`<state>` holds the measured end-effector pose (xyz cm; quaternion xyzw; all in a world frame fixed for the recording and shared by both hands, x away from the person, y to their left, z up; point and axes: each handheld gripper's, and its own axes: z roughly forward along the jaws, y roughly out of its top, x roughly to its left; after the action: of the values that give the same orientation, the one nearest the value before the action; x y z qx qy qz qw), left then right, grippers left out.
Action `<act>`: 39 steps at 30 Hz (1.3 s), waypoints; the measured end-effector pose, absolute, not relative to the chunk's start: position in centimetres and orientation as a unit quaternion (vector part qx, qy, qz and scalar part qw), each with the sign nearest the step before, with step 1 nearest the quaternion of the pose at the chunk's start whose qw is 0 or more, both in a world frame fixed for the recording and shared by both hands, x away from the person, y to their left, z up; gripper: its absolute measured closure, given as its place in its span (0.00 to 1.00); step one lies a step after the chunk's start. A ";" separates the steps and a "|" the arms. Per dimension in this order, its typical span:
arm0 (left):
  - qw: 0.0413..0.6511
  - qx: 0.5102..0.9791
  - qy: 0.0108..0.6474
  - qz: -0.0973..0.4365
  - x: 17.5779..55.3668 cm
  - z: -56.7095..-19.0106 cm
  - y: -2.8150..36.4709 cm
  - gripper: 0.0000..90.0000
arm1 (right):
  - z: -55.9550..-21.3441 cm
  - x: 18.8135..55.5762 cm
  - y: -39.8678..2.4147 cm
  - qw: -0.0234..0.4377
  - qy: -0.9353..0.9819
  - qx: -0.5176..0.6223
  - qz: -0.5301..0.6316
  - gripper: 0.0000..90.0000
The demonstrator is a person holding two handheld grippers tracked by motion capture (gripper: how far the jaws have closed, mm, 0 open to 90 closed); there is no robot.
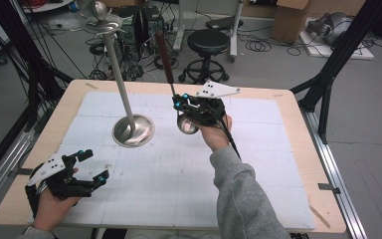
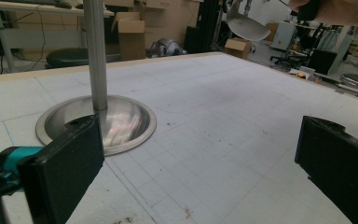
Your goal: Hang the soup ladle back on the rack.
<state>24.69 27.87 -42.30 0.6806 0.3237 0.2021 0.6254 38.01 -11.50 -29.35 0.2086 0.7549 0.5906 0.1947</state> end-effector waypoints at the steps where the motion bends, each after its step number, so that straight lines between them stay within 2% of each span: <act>1: 0.626 0.680 0.324 0.202 24.7 -42.3 27.9 0.02 | -29.4 38.1 -11.3 0.196 0.757 0.208 0.588 0.94; 24: 0.626 0.678 0.327 0.203 24.5 -42.3 28.2 0.02 | -28.1 38.8 -7.7 0.202 0.761 0.200 0.583 0.94; 39: 0.625 0.677 0.329 0.204 24.3 -42.3 28.4 0.02 | -27.8 39.5 -6.9 0.197 0.765 0.206 0.577 0.94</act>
<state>24.28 28.39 -42.30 0.6774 0.3293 0.2042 0.6252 39.52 -6.89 -27.76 0.2061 0.7652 0.5771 0.1971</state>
